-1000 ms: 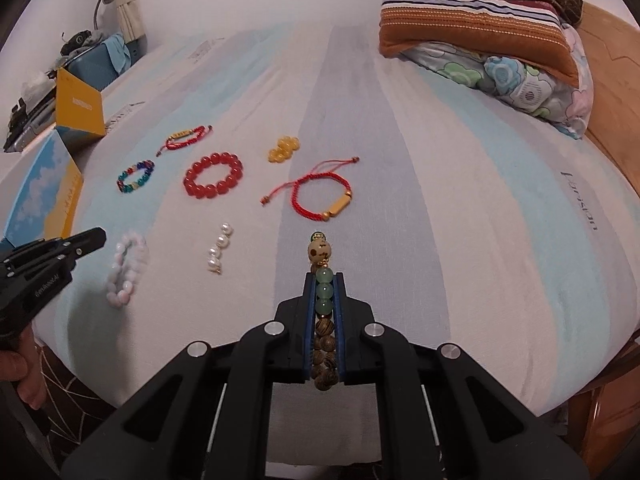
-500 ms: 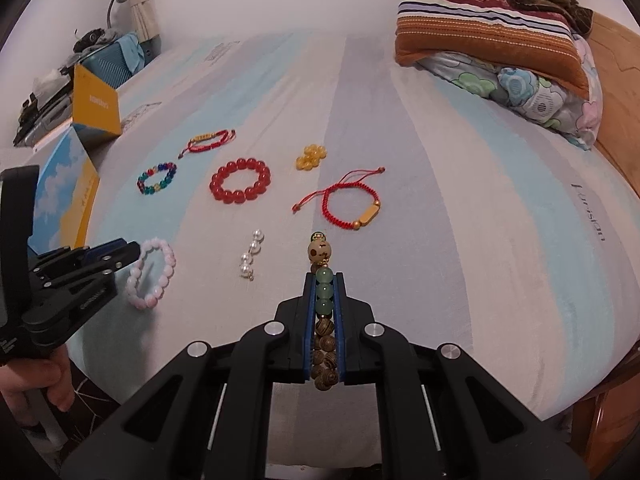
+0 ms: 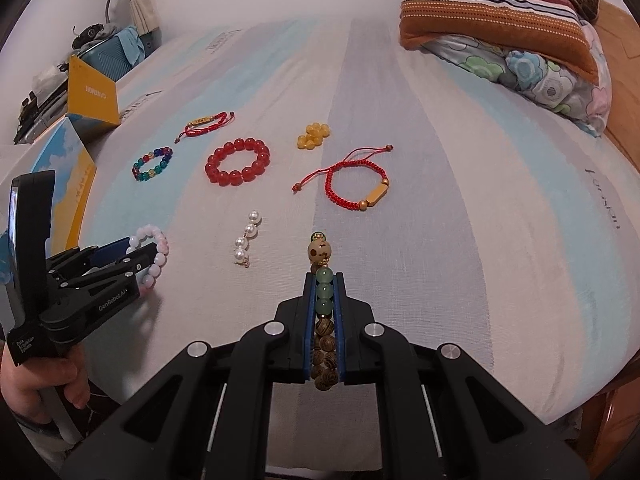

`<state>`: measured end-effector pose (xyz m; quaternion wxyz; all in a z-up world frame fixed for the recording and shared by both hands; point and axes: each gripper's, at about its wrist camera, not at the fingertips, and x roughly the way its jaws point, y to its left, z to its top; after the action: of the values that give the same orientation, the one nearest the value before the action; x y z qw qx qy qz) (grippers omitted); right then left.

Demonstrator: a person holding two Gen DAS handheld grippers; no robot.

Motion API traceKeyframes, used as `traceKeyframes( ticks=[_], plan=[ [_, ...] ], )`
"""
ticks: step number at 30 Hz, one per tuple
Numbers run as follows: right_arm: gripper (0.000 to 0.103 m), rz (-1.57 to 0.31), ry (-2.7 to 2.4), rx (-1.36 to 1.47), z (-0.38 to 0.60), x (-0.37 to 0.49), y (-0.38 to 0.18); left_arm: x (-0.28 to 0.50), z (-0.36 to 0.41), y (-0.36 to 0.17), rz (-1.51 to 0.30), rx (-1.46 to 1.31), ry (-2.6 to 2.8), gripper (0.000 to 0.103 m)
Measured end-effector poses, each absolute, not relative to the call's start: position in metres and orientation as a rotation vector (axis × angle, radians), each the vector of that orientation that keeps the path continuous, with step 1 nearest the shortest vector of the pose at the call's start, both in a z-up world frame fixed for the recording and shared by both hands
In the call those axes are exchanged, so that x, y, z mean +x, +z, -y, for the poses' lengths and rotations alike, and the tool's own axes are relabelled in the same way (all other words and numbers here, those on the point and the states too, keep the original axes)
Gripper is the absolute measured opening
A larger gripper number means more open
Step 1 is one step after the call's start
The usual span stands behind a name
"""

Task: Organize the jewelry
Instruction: 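Carry both held bracelets over the open white box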

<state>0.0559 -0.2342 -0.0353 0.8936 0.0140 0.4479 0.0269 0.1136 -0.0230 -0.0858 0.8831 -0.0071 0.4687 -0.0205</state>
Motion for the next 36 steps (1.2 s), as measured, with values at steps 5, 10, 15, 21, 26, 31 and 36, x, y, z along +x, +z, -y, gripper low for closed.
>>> traceKeyframes(
  ticks=[5,10,15,21,26,31,36],
  plan=[
    [0.007,-0.922,0.058,0.028,0.233,0.056,-0.032,0.115,0.016,-0.082,-0.995,-0.075,-0.072,0.01],
    [0.007,-0.907,0.067,0.026,0.229,0.058,-0.024,0.109,0.015,-0.063,-0.961,-0.092,-0.091,0.01],
    [0.007,-0.886,0.076,0.029,0.223,0.061,-0.013,0.104,0.02,-0.037,-0.926,-0.082,-0.104,0.01],
    [0.007,-0.86,0.086,0.03,0.211,0.067,0.001,0.101,0.024,-0.01,-0.887,-0.062,-0.112,0.01],
    [0.007,-0.847,0.095,0.047,0.201,0.075,0.015,0.1,0.018,0.007,-0.861,-0.069,-0.114,0.01],
    [0.007,-0.836,0.116,0.057,0.182,0.087,0.031,0.099,0.01,0.03,-0.827,-0.067,-0.103,0.01],
    [0.007,-0.815,0.154,0.041,0.156,0.096,0.049,0.096,-0.009,0.056,-0.784,-0.073,-0.068,0.01]
  ],
)
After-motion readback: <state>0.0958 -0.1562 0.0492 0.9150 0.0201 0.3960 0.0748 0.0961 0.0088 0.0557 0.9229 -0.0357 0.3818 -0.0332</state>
